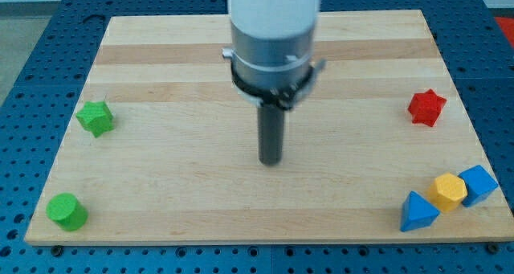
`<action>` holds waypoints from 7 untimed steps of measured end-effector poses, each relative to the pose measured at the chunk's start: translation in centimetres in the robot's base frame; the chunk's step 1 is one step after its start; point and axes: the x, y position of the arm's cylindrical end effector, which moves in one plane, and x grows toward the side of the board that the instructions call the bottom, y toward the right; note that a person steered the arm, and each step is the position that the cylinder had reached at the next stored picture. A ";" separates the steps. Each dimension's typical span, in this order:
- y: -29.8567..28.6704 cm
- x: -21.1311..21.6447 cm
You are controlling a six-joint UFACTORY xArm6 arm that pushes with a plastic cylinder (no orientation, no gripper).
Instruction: Move your arm to the center left
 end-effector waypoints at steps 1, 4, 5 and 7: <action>-2.7 -7.0; -12.3 -16.8; -18.1 -17.6; -29.5 -16.6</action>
